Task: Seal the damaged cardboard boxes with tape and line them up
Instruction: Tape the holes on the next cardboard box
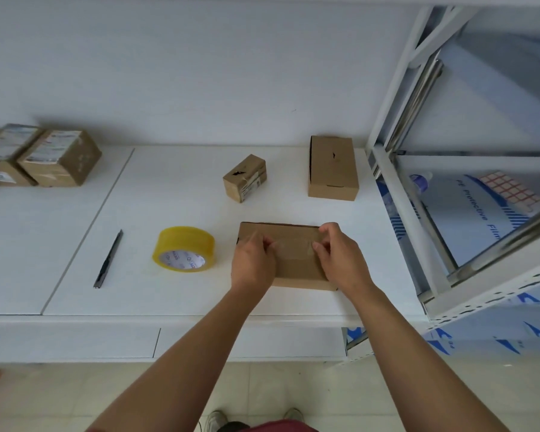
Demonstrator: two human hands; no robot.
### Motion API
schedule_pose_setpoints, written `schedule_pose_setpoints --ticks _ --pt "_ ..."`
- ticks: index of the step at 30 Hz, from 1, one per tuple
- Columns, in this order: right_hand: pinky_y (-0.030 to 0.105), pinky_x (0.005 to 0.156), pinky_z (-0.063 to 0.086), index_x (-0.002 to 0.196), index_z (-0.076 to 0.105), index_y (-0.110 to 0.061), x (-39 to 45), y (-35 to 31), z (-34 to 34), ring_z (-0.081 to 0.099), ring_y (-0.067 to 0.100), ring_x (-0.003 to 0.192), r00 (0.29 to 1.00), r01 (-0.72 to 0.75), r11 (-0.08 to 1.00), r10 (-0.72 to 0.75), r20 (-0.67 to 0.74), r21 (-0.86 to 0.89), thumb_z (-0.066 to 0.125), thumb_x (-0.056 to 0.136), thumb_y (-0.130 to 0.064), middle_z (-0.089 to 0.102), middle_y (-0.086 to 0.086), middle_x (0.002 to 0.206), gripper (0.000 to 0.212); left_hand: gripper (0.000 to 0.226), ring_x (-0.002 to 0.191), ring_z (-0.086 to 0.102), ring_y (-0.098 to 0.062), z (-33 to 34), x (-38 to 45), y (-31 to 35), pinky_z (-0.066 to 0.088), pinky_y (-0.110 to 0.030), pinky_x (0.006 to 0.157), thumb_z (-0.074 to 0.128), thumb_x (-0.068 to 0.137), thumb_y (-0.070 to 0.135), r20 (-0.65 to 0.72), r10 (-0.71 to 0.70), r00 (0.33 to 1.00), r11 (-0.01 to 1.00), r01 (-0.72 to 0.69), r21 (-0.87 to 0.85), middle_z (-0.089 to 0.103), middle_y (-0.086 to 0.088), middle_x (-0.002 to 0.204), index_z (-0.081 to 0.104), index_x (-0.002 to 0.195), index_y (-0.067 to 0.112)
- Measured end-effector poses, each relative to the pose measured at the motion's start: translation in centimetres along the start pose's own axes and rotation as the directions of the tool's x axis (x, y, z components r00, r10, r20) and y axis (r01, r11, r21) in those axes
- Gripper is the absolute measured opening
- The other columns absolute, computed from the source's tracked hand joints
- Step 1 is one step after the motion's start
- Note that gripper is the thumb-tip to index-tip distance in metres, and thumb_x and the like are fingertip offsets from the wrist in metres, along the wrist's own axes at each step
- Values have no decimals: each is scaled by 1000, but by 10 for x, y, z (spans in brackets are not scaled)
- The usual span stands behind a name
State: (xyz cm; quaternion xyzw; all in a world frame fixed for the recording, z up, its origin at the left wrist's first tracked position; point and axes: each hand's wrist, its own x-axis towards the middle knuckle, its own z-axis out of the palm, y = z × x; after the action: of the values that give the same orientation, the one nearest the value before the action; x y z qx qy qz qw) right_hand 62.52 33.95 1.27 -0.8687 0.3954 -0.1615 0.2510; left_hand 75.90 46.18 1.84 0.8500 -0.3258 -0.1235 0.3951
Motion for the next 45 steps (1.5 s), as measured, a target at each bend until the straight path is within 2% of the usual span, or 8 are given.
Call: schedule_pose_setpoints --ticks 6,16,23,32,35,38,41,45 --pt "26 75 49 121 49 -16 -1 -3 2 58 13 85 999 29 998 -31 -35 -49 54 100 -24 62 0 101 22 12 85 51 -23 2 -3 1 43 -34 70 52 93 5 -33 80 996 993 -77 85 58 -5 90 53 82 11" --pt "26 76 46 120 48 -15 -1 -5 2 57 18 91 998 21 998 -24 -57 -64 55 100 -24 55 3 112 23 9 90 52 -25 6 1 0 42 -36 72 49 93 11 -1 16 1000 993 -16 118 56 -6 95 46 86 15" --pt "20 67 43 88 50 -16 -1 -5 3 55 15 73 997 -28 998 23 -75 -56 57 99 -22 45 4 107 14 12 85 52 -25 3 4 5 38 -32 64 48 93 12 44 -14 999 993 8 116 55 -4 102 46 85 20" --pt "29 81 49 103 69 -3 -13 -4 8 58 20 88 991 12 992 -28 -127 -124 50 102 -22 56 10 108 27 26 83 49 -25 -6 11 8 40 -33 71 44 89 -5 22 -74 997 983 69 173 48 -11 118 50 113 6" --pt "31 87 49 107 69 0 -17 -5 7 59 25 100 987 23 987 -49 -155 -161 47 102 -24 60 14 115 32 27 87 54 -33 -8 2 7 44 -38 69 50 86 -6 -34 165 986 950 -150 274 51 -17 116 55 113 1" --pt "40 109 38 129 60 -1 -26 -5 8 44 32 136 969 172 941 -215 -123 -290 47 102 -28 54 14 141 40 28 114 58 -41 5 -14 -4 51 -46 92 58 92 11 75 573 816 739 -555 382 60 -21 130 66 117 0" --pt "40 122 9 154 29 -11 -34 2 16 10 20 152 965 260 875 -224 135 -409 22 106 -39 22 5 163 55 61 152 14 -23 16 -23 -10 14 -39 124 11 105 45 365 447 817 684 -575 448 23 -10 162 32 153 13" --pt "34 119 19 157 14 -15 -32 6 19 4 15 152 967 239 886 -177 185 -397 15 106 -41 8 0 166 58 71 149 -14 -13 21 -21 -21 -11 -30 120 -16 93 60 402 329 854 691 -509 513 -8 -1 163 -2 154 29"
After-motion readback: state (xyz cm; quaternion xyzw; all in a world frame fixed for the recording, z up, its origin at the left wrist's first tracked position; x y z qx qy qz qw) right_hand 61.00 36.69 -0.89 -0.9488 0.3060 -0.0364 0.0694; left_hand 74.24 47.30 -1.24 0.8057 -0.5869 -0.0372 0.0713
